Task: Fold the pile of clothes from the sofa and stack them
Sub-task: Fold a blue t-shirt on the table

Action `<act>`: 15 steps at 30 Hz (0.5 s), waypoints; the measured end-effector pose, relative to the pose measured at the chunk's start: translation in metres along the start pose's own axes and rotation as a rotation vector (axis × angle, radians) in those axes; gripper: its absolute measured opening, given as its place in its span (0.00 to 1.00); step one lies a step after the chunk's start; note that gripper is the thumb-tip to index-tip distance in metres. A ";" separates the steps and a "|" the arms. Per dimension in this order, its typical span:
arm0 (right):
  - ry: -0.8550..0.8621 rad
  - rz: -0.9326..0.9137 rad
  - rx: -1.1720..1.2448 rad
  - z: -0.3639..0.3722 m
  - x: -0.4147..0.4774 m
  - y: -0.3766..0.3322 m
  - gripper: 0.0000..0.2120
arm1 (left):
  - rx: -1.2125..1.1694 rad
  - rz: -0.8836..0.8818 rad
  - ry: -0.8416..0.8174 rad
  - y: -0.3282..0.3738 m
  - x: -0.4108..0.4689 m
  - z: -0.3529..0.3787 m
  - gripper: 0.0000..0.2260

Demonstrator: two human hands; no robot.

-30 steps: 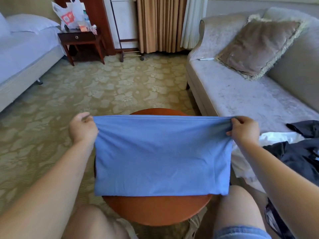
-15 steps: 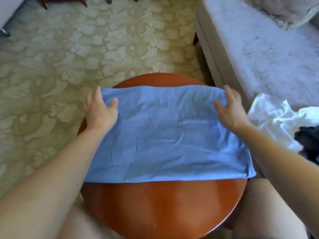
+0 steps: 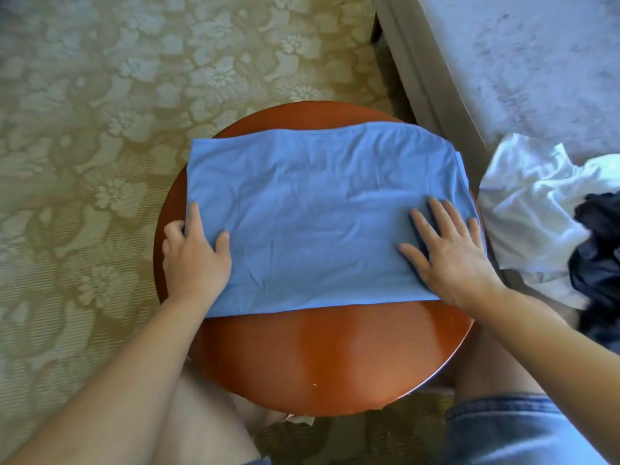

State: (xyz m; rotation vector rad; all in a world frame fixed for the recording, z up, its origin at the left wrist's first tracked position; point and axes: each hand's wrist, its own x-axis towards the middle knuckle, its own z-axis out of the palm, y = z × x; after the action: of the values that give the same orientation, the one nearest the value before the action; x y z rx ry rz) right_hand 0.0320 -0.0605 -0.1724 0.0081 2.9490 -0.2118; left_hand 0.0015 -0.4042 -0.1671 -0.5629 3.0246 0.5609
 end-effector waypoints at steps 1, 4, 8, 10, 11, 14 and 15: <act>0.014 0.009 -0.016 0.003 -0.006 0.007 0.39 | 0.029 0.025 0.014 -0.002 -0.004 0.001 0.29; 0.021 0.025 0.021 0.005 -0.013 0.023 0.39 | 0.085 0.098 0.029 -0.008 -0.020 0.006 0.26; -0.019 0.035 -0.008 0.002 -0.011 0.025 0.42 | 0.043 0.053 0.016 -0.006 -0.029 0.001 0.28; -0.002 0.034 -0.068 0.000 -0.014 0.017 0.42 | -0.045 -0.017 -0.017 -0.003 -0.030 -0.006 0.30; -0.011 0.031 -0.074 0.000 -0.014 0.011 0.41 | -0.095 -0.048 -0.049 -0.001 -0.028 -0.010 0.31; -0.071 -0.008 -0.044 0.002 -0.016 -0.006 0.42 | -0.227 -0.066 -0.170 -0.003 -0.023 -0.022 0.31; -0.072 -0.023 -0.048 0.005 -0.016 -0.010 0.43 | -0.293 -0.071 -0.211 -0.007 -0.021 -0.025 0.31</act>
State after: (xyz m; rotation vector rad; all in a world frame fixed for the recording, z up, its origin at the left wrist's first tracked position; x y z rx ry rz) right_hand 0.0485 -0.0710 -0.1727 -0.0393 2.8829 -0.1409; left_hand 0.0245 -0.4119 -0.1443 -0.5758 2.7303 0.9997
